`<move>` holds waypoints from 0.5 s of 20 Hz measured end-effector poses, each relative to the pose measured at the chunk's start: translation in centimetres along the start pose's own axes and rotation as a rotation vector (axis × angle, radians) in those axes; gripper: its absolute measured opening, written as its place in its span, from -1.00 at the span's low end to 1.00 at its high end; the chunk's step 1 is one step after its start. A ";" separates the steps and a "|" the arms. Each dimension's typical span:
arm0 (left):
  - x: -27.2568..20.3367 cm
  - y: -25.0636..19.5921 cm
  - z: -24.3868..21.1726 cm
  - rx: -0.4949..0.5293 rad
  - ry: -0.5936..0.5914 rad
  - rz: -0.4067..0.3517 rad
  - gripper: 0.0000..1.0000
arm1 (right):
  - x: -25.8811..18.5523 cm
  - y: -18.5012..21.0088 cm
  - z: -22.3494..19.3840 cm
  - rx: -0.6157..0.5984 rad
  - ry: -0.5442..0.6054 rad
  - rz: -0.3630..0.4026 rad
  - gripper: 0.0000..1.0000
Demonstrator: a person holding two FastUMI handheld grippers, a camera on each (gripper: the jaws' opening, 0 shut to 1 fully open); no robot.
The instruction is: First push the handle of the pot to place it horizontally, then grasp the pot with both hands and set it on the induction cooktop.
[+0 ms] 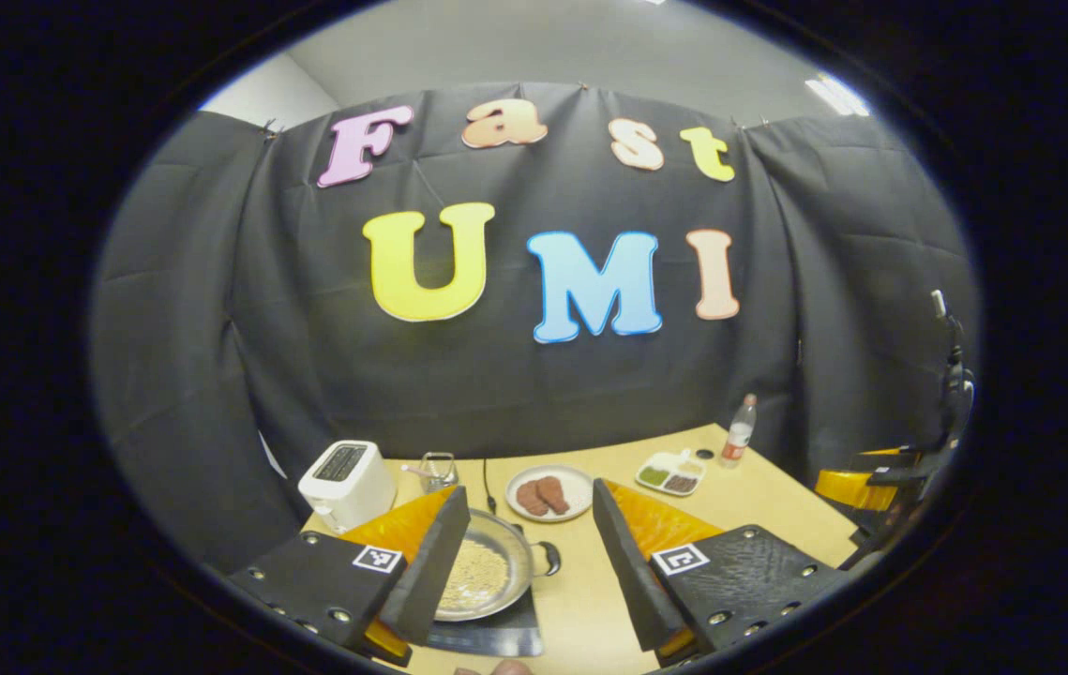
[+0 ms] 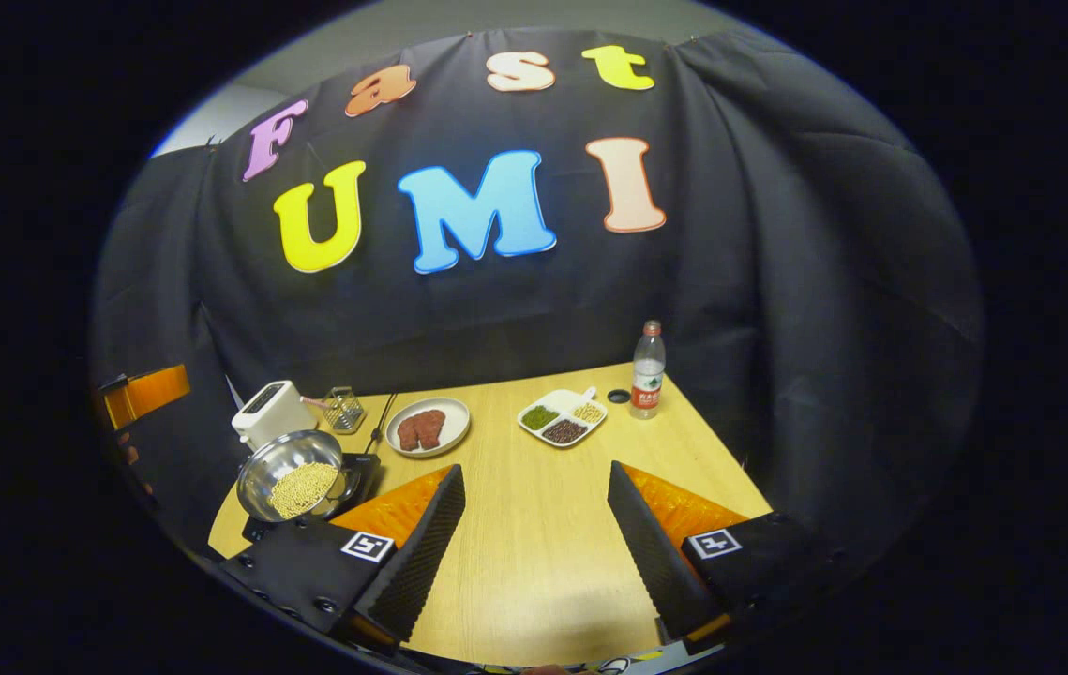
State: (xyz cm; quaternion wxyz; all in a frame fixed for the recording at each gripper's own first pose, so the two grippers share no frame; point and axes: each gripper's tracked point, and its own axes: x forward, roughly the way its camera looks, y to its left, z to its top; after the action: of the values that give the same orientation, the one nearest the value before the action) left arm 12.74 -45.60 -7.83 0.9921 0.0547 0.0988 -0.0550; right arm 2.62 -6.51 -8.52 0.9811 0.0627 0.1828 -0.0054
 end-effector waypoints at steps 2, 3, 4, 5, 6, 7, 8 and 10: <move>-1.9 -2.4 0.9 -0.014 -0.040 0.027 0.53 | -1.9 -2.2 1.8 0.011 -0.055 0.002 0.96; -3.0 -3.4 1.4 -0.022 -0.066 0.044 0.53 | -2.7 -3.3 2.6 0.009 -0.089 0.002 0.96; -3.9 -4.3 1.9 -0.033 -0.093 0.063 0.53 | -3.5 -4.1 3.3 0.007 -0.119 0.008 0.96; -5.1 -5.2 2.1 -0.051 -0.114 0.078 0.70 | -4.2 -4.7 3.7 0.011 -0.144 0.022 0.96; -6.1 -5.8 2.2 -0.060 -0.127 0.088 0.53 | -5.0 -5.2 4.2 0.019 -0.168 0.034 0.96; -7.2 -6.2 2.4 -0.065 -0.139 0.109 0.70 | -5.8 -5.8 4.7 0.024 -0.194 0.040 0.96; -8.3 -6.5 2.4 -0.060 -0.147 0.130 0.52 | -6.4 -6.5 5.1 0.022 -0.219 0.039 0.96; -10.3 -7.3 2.2 -0.040 -0.167 0.161 0.52 | -7.5 -7.6 5.4 0.004 -0.260 0.038 0.95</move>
State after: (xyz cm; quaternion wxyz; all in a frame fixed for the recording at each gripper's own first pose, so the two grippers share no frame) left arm 2.27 -52.02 -4.27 0.9990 0.0378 0.0119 0.0227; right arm -2.68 -14.84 -1.73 0.9963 0.0671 0.0530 0.0048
